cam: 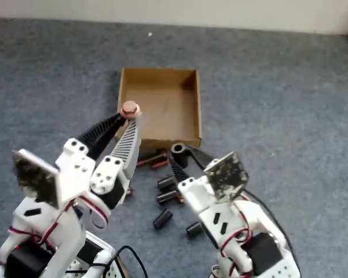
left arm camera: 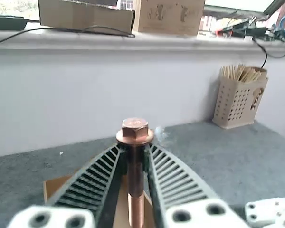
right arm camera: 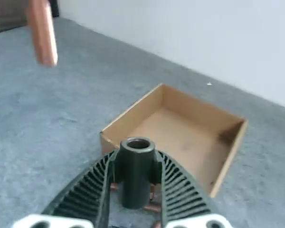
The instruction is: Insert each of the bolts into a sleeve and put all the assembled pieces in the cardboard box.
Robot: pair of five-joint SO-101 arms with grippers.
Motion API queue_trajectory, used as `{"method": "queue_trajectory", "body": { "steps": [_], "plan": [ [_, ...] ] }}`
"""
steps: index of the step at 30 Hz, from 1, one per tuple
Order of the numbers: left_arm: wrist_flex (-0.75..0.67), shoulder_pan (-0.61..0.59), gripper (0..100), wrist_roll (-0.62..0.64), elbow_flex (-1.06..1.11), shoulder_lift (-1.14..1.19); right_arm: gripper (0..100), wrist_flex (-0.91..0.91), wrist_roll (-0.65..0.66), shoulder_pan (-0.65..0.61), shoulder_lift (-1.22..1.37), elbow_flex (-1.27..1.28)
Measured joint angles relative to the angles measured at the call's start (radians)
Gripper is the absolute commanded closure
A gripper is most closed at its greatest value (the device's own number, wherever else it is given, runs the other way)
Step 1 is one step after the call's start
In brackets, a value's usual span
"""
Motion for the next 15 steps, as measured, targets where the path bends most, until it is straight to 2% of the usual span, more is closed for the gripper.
{"method": "queue_trajectory", "body": {
  "steps": [5, 15],
  "plan": [
    [-0.012, 0.0, 99, 0.038, 0.018, -0.003, 99.3, -0.104, 0.008, -0.031, 0.002, 0.064],
    [-0.269, 0.0, 99, 0.106, 0.275, 0.0, 99.3, -0.166, 0.008, -0.037, 0.0, 0.087]
  ]
}}
